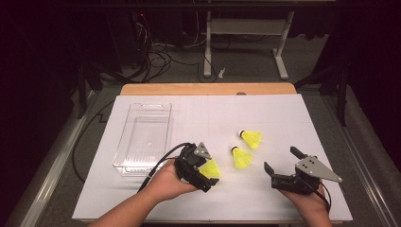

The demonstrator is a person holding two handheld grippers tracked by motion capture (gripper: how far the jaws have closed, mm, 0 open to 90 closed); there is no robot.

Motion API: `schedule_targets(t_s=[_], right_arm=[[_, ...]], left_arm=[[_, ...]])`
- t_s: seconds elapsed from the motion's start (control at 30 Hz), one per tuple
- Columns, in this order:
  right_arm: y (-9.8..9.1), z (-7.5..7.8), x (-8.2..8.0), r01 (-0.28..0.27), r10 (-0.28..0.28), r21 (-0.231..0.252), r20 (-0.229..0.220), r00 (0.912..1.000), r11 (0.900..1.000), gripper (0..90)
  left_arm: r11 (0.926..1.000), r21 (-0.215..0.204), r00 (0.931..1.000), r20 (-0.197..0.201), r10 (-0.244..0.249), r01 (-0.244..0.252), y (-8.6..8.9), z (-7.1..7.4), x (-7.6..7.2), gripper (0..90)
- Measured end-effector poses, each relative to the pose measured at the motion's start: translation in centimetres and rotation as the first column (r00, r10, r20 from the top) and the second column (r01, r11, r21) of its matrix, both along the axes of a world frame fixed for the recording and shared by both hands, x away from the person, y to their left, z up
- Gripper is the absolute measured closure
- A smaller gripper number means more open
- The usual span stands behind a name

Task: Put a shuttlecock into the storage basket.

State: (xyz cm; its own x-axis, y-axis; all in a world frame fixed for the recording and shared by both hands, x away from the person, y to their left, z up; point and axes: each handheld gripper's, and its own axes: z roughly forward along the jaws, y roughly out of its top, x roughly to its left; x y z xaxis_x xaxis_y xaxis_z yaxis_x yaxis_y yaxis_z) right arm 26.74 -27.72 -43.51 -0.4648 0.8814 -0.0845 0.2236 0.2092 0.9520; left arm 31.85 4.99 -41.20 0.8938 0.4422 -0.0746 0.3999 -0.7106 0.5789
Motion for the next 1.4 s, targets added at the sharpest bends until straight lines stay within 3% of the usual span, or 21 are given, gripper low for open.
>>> schedule_targets(t_s=[0.6, 1.03, 1.4], right_arm=[[0.0, 0.1, 0.0, -0.002, 0.002, -0.003, 0.004, 1.0, 1.0, 0.0], [0.0, 0.1, 0.0, -0.003, 0.003, -0.003, 0.005, 1.0, 1.0, 0.0], [0.0, 0.1, -0.1, -0.001, 0.001, 0.0, 0.007, 1.0, 1.0, 0.0]], left_arm=[[1.0, 0.004, 0.9999, -0.012, 0.0, 0.0, -0.6, -0.5, 0.8, 14.1], [0.9988, 0.046, 0.9999, -0.01, -0.013, 0.014, -1.2, -1.1, 1.1, 16.8], [0.9966, 0.082, 0.9994, -0.033, -0.007, 0.01, -1.5, -2.3, 1.1, 17.4]])
